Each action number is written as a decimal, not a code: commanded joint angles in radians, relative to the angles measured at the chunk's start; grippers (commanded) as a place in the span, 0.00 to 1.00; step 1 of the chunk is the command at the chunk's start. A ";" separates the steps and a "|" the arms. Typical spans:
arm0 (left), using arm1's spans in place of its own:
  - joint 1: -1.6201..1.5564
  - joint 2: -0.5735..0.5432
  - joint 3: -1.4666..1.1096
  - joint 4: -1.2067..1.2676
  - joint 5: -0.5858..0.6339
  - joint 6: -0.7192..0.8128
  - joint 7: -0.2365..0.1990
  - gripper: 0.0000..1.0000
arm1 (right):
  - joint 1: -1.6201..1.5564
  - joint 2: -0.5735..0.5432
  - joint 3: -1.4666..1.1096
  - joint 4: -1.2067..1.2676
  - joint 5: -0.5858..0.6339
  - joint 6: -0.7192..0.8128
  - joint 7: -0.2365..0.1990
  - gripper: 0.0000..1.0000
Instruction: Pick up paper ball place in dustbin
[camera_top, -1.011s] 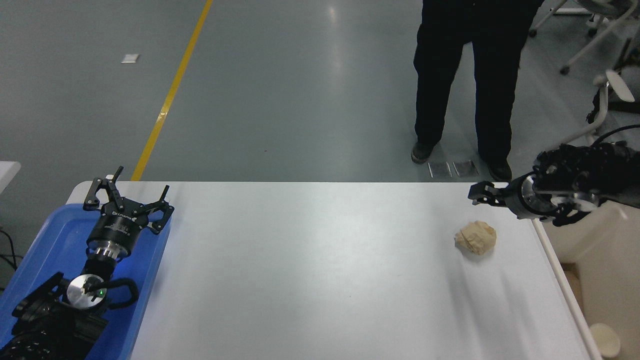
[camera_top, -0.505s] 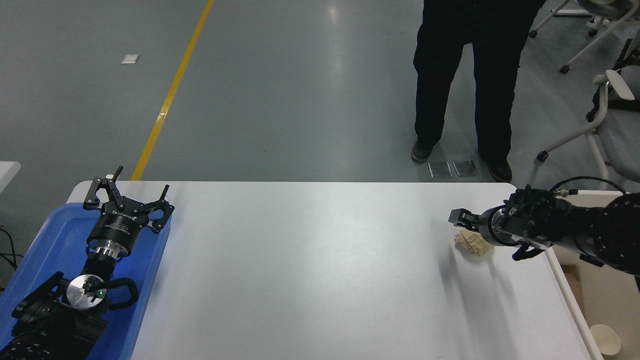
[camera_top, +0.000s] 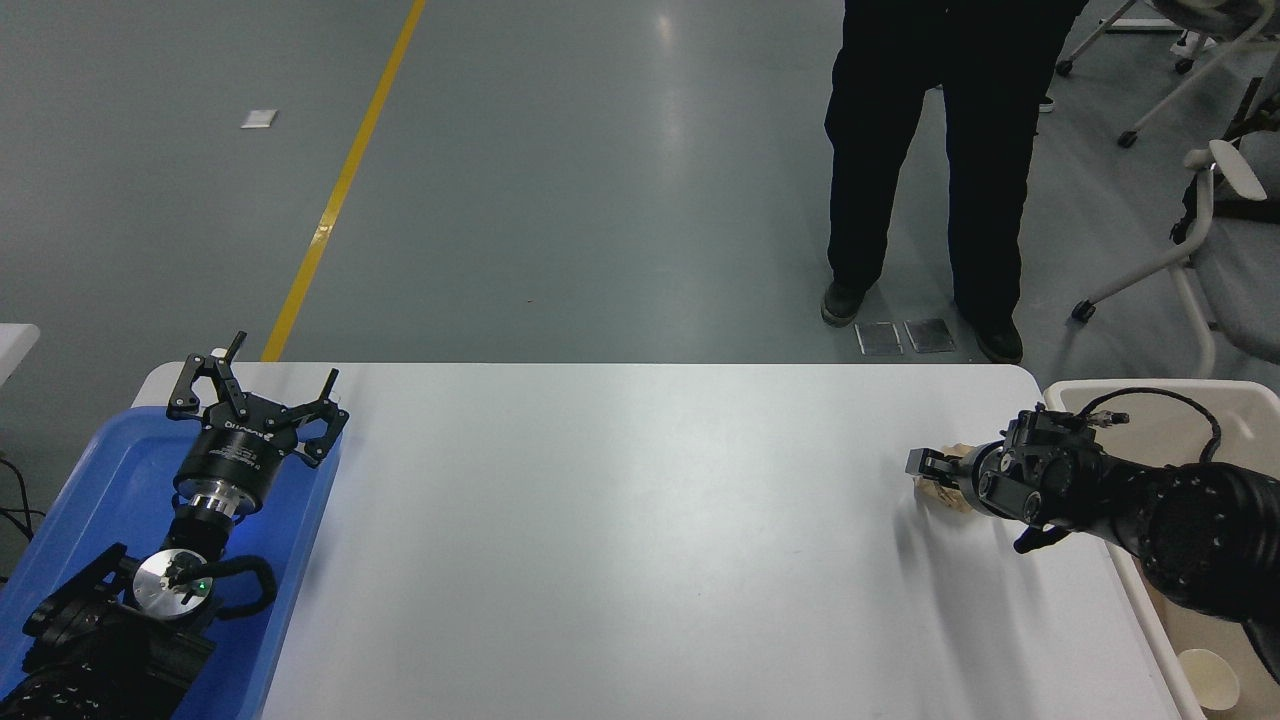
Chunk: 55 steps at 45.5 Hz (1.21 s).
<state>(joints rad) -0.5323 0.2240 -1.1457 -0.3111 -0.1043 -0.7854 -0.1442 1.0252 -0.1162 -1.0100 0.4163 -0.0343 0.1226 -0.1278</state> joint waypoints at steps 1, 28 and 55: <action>0.000 0.000 0.000 0.000 0.000 0.000 0.000 0.99 | -0.013 0.004 0.050 -0.013 -0.006 -0.032 -0.007 0.85; 0.000 0.000 0.001 0.000 0.000 0.000 0.000 0.99 | -0.028 -0.007 0.102 0.067 0.114 -0.098 -0.050 0.00; -0.002 0.000 0.003 0.000 0.000 0.000 0.000 0.99 | 0.415 -0.238 -0.088 0.643 0.110 -0.092 -0.047 0.00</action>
<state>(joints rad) -0.5330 0.2240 -1.1450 -0.3113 -0.1043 -0.7854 -0.1442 1.1999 -0.2668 -0.9501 0.7378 0.1112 0.0177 -0.1762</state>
